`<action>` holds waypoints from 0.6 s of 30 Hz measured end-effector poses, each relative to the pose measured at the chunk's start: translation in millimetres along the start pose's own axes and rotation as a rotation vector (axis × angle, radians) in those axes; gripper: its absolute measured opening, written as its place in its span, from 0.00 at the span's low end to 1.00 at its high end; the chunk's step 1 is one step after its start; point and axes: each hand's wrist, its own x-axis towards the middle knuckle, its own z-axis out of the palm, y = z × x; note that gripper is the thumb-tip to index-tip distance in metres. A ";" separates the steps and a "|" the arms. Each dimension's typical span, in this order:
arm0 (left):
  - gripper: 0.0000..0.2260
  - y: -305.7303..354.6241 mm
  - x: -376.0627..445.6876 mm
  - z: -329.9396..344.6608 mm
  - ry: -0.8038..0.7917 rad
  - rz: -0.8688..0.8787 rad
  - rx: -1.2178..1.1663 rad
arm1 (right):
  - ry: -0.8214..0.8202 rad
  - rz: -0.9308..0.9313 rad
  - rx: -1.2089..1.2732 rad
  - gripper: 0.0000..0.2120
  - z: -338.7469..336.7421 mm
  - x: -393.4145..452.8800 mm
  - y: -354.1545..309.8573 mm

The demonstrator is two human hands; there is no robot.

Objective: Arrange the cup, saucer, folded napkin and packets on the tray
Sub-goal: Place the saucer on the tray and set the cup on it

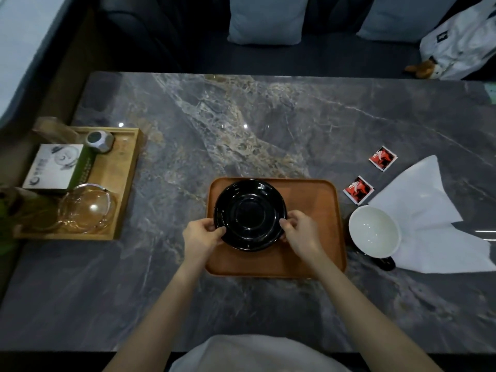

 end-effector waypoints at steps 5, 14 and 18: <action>0.09 -15.6 5.4 -0.9 -0.011 -0.032 0.018 | -0.002 0.030 0.007 0.10 9.0 -5.8 6.1; 0.11 -14.7 4.6 -1.5 -0.030 -0.016 0.033 | 0.007 0.056 0.017 0.10 12.6 -5.9 9.8; 0.12 -12.2 2.9 -2.0 -0.041 -0.020 0.028 | 0.014 0.071 0.046 0.11 13.7 -6.6 11.5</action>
